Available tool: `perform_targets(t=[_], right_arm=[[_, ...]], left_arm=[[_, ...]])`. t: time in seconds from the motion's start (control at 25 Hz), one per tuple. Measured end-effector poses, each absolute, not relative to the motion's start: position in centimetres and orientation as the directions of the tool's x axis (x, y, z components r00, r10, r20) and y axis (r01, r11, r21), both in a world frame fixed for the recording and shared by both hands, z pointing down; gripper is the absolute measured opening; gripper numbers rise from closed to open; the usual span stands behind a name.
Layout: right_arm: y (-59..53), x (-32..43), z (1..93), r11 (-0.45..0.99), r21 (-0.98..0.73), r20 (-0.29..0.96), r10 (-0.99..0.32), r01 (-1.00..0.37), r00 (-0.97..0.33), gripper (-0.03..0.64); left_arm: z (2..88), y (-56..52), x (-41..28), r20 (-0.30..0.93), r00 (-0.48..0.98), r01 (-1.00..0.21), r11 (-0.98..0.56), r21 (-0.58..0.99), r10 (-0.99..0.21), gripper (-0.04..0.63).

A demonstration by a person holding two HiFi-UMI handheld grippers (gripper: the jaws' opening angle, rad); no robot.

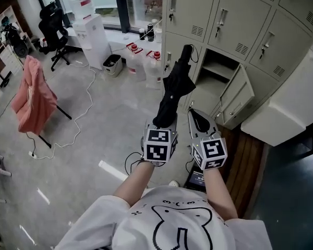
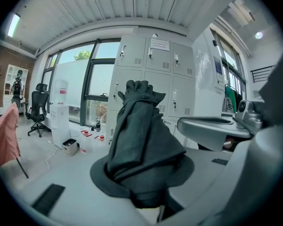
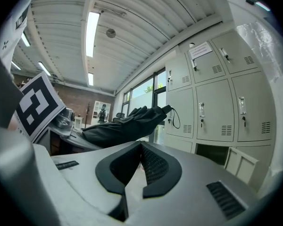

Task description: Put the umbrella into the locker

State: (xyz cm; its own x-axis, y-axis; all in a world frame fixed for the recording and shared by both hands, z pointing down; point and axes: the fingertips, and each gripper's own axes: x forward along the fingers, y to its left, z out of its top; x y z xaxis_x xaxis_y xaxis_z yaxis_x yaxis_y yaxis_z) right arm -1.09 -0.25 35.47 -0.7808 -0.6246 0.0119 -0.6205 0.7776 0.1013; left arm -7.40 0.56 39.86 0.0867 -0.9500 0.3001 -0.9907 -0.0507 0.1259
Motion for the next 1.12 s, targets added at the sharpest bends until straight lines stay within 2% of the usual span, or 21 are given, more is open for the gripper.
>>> perform_targets(t=[0.52, 0.84, 1.12], right_arm=[[-4.9, 8.8, 37.2, 0.71, 0.055, 0.032, -0.704, -0.702, -0.709, 0.014], [-8.1, 11.1, 37.9, 0.669, 0.039, 0.038, -0.743, -0.742, -0.668, 0.014], [-12.8, 11.7, 38.3, 0.632, 0.027, 0.05, -0.774, -0.774, -0.631, 0.014]], left_arm=[[42.4, -5.1, 1.5, 0.377, 0.213, -0.969, -0.145, 0.202, -0.901, 0.149], [44.2, -8.8, 4.0, 0.419, 0.289, -0.944, -0.184, 0.274, -0.861, 0.149], [46.3, -13.5, 4.7, 0.502, 0.381, -0.915, -0.24, 0.324, -0.776, 0.149]])
